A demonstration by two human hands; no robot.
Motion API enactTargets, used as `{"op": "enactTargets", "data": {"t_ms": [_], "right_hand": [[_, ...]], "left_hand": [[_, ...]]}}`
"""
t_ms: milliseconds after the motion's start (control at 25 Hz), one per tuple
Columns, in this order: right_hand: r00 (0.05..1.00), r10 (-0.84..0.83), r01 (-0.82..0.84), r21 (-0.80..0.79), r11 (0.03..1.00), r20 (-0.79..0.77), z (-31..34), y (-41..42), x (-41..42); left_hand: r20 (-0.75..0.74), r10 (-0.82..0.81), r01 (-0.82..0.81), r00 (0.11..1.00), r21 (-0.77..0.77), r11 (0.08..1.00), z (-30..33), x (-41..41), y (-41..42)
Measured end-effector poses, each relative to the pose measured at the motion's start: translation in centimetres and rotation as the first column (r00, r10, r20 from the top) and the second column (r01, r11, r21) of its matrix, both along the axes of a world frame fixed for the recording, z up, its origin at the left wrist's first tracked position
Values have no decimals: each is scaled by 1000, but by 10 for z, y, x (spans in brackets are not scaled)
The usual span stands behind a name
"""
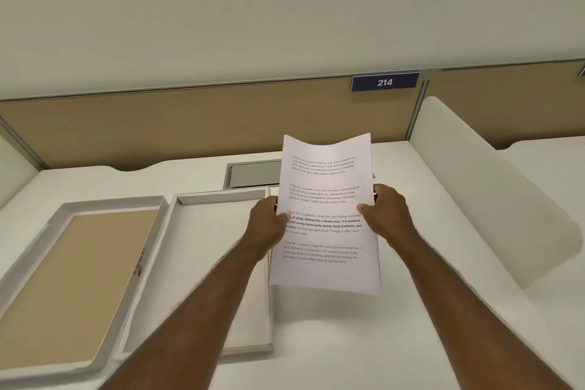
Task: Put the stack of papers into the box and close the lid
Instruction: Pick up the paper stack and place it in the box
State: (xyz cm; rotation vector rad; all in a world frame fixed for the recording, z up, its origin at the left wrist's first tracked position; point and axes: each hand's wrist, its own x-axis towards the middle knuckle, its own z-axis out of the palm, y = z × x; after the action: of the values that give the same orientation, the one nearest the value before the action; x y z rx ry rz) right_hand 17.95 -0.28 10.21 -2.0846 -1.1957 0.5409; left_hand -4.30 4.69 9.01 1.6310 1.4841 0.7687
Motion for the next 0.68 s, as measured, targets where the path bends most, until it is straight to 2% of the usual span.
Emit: {"op": "enactTargets", "data": {"t_ms": [120,240,480,680], "right_hand": [[992,58,-61,-23,998,-108,5,18,-27],[980,107,-115,-37,993,-171,-1,34,-71],[966,154,-178,-102,979,-206,-26,61,-163],[975,148,-179,-188,966,-167,-53,74,-214]], "left_hand": [[3,70,-70,998,-106,992,8,-35,5],[-3,141,-140,990,-132,981,5,-82,7],[-47,221,-226,974,-163,960,-15,-167,18],[-134,194,-214,972,-156,964,-44,-208,30]]}}
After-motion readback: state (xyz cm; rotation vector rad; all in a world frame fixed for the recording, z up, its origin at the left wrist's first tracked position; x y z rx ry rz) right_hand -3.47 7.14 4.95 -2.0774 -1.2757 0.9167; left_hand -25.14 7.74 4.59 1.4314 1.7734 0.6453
